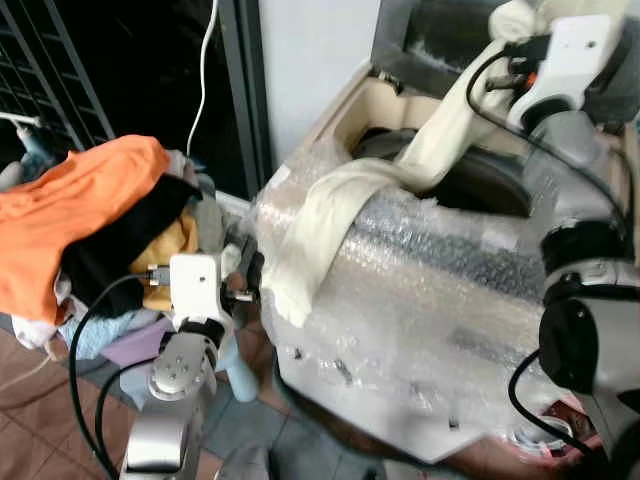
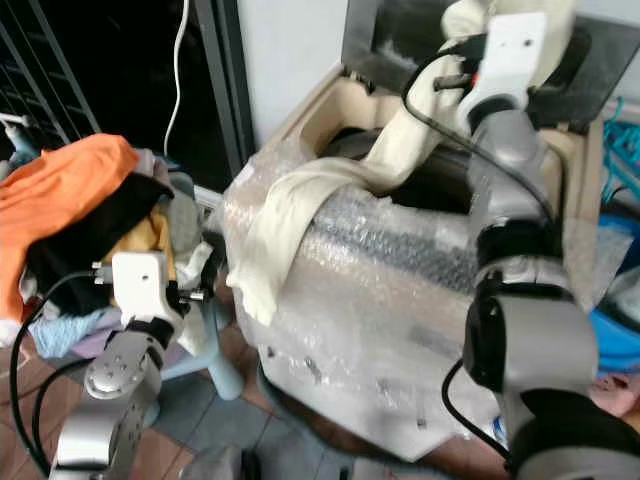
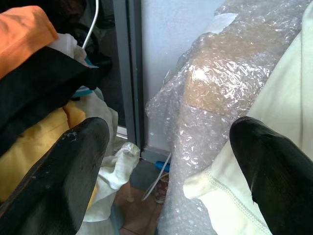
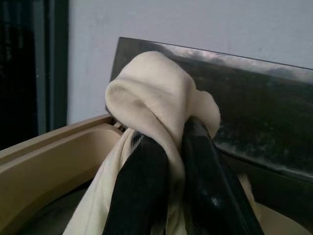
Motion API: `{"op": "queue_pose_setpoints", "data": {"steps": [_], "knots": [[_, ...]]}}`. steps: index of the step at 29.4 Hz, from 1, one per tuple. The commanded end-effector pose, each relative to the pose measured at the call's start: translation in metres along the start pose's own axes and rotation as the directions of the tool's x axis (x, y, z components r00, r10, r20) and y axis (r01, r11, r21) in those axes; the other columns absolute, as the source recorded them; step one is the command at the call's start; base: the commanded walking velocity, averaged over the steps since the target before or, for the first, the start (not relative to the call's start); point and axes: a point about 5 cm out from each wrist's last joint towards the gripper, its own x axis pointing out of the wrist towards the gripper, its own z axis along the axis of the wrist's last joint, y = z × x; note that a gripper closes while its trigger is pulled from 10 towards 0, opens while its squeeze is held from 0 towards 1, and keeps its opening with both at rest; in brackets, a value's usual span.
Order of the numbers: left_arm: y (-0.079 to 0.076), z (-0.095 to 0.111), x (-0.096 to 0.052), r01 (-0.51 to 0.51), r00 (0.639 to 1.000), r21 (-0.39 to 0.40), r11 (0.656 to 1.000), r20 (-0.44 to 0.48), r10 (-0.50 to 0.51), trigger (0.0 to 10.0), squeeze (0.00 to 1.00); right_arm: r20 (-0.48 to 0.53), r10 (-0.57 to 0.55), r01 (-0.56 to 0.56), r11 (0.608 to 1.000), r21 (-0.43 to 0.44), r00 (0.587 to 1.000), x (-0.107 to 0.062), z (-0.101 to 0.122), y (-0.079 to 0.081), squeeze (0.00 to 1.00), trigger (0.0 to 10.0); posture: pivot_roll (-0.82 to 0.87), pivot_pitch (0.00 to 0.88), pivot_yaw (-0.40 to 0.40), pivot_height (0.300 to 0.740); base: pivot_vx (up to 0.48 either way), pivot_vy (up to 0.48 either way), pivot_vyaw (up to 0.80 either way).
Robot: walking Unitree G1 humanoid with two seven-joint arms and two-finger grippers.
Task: Clothes washing
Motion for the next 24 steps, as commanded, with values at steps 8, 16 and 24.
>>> {"op": "queue_pose_setpoints", "data": {"steps": [8, 16, 24], "knots": [[-0.001, 0.004, 0.005, 0.011, 1.0, 0.021, 1.0, 0.011, -0.011, 10.0, 0.0, -0.002, 0.193, -0.193, 0.978, -0.075, 0.981, -0.011, -0.004, 0.015, 1.0, 10.0, -0.03, 0.0, 0.008, 0.74, 0.0, 0.0, 0.0], [0.0, 0.002, 0.003, 0.007, 1.0, 0.019, 1.0, 0.005, -0.007, 10.0, 0.0, -0.105, 0.655, -0.663, 0.743, -0.091, 0.749, -0.045, -0.019, 0.053, 1.0, 10.0, -0.03, 0.0, -0.002, 0.74, 0.0, 0.0, 0.0], [0.0, 0.002, 0.001, 0.012, 1.0, 0.023, 1.0, -0.001, -0.012, 10.0, 0.0, -0.084, 0.554, -0.556, 0.831, 0.002, 0.828, -0.05, -0.029, 0.054, 1.0, 10.0, -0.02, 0.0, 0.002, 0.74, 0.0, 0.0, 0.0]]}}
